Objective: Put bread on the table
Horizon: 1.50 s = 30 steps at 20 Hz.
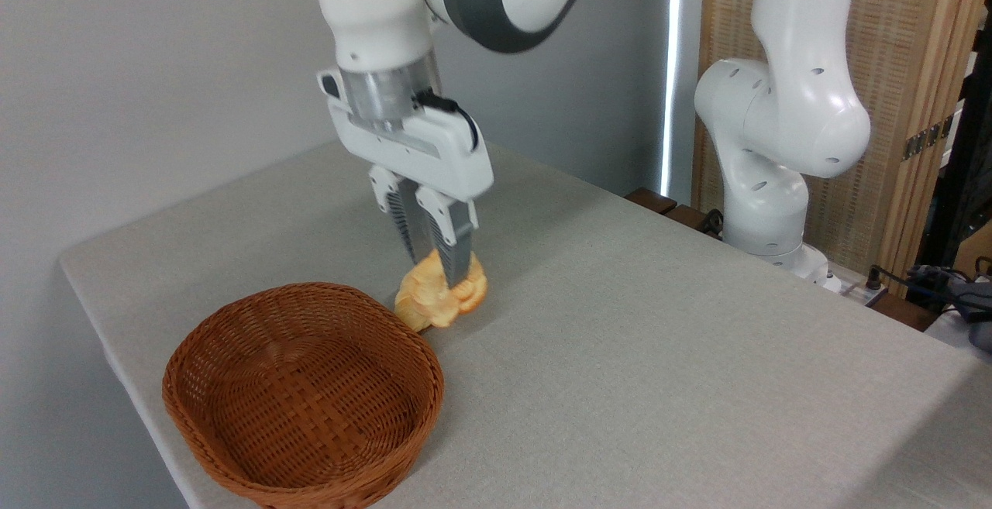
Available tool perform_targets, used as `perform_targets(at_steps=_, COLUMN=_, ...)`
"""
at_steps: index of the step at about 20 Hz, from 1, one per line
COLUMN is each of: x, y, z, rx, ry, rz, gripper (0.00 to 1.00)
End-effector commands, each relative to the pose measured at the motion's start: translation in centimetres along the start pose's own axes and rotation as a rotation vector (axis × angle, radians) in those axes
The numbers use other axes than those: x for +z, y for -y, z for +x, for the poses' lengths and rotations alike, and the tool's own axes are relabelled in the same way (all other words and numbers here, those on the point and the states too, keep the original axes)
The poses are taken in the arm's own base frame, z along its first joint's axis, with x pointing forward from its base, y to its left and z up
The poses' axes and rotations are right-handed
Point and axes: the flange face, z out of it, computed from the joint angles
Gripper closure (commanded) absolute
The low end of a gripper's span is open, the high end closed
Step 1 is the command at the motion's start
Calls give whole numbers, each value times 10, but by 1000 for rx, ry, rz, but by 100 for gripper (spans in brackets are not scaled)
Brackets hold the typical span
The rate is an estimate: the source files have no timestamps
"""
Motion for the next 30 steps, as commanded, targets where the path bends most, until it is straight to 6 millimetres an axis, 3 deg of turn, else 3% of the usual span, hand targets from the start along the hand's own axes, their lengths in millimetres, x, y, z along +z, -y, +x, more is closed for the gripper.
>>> perform_targets(at_steps=1, x=16, y=-4, z=-14, rx=17, ry=35, rz=-24, gripper=40)
perform_targets(at_steps=3, x=20, y=-4, z=-14, rx=18, ry=42, rz=-28, gripper=37)
perform_targets(at_steps=7, x=26, y=-6, z=-12, rx=22, ry=53, rz=-33, gripper=23)
perform_targets(at_steps=8, x=26, y=-5, z=-11, rx=22, ry=53, rz=-33, gripper=10)
perform_targets(at_steps=11, x=27, y=-6, z=-9, rx=25, ry=47, rz=-28, gripper=9)
perform_targets(at_steps=12, x=27, y=-6, z=-9, rx=23, ry=44, rz=-27, gripper=0)
perform_targets(at_steps=30, x=26, y=-7, z=-1, rx=30, ry=13, rz=-5, gripper=0)
